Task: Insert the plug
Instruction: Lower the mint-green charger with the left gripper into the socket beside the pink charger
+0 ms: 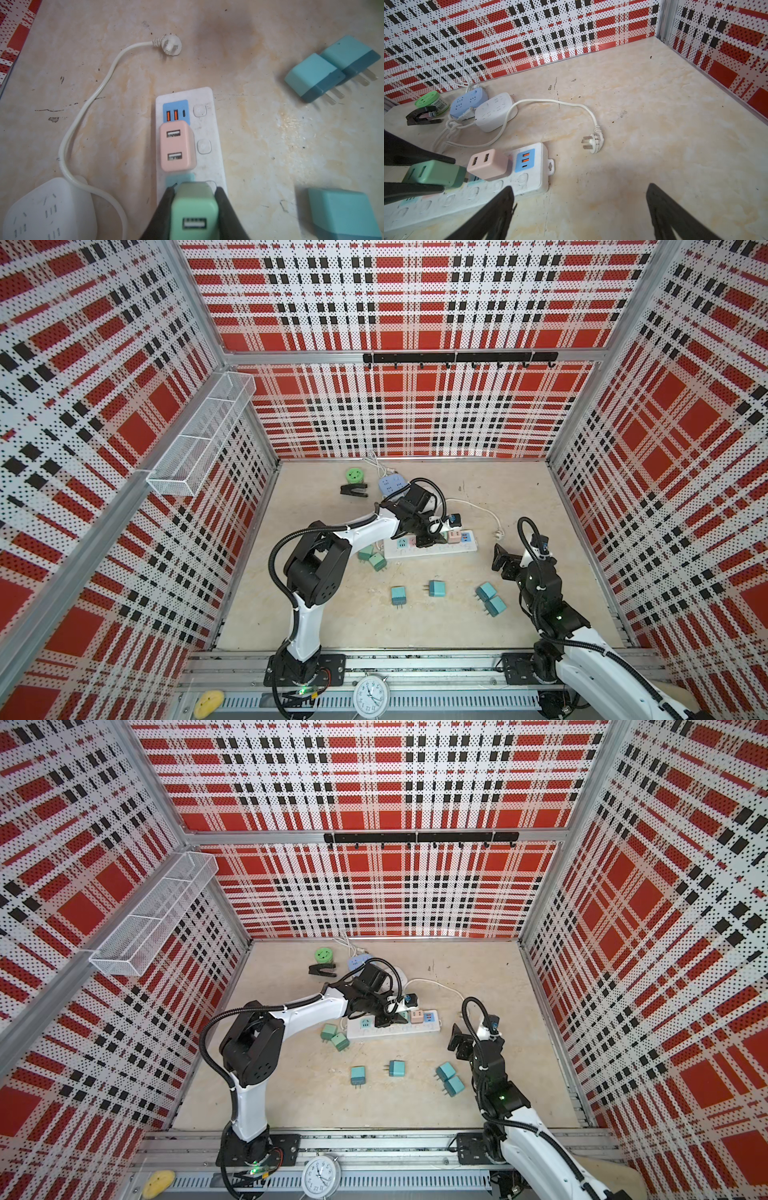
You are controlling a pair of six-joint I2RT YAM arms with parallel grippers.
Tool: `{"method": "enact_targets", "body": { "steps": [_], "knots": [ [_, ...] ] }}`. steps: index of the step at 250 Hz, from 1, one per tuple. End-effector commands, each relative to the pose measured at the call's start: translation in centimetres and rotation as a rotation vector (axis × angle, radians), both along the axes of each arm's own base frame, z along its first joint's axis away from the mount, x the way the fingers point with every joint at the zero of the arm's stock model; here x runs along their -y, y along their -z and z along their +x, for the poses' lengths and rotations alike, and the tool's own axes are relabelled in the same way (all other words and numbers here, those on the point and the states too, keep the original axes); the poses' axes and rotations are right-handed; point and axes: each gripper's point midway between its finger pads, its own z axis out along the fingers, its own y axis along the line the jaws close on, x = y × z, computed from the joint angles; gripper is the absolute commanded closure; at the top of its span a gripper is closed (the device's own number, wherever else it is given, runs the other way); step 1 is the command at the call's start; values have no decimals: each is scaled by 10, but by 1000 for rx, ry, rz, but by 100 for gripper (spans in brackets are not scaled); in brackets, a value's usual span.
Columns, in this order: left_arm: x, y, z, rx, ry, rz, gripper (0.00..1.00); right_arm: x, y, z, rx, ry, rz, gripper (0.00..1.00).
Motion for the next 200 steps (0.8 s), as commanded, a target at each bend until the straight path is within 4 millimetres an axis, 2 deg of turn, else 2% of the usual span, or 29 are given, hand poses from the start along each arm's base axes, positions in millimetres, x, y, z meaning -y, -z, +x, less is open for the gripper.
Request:
{"method": "enact_targets", "body": {
  "steps": [1, 42, 200],
  "knots": [
    [9, -2, 3, 17, 25, -8, 100, 0, -18, 4, 56, 7, 30, 0],
    [9, 5, 12, 16, -5, 10, 100, -1, -18, 4, 57, -1, 31, 0],
    [12, 19, 12, -12, 2, 21, 100, -7, -18, 7, 55, -32, 27, 0]
  ]
}}
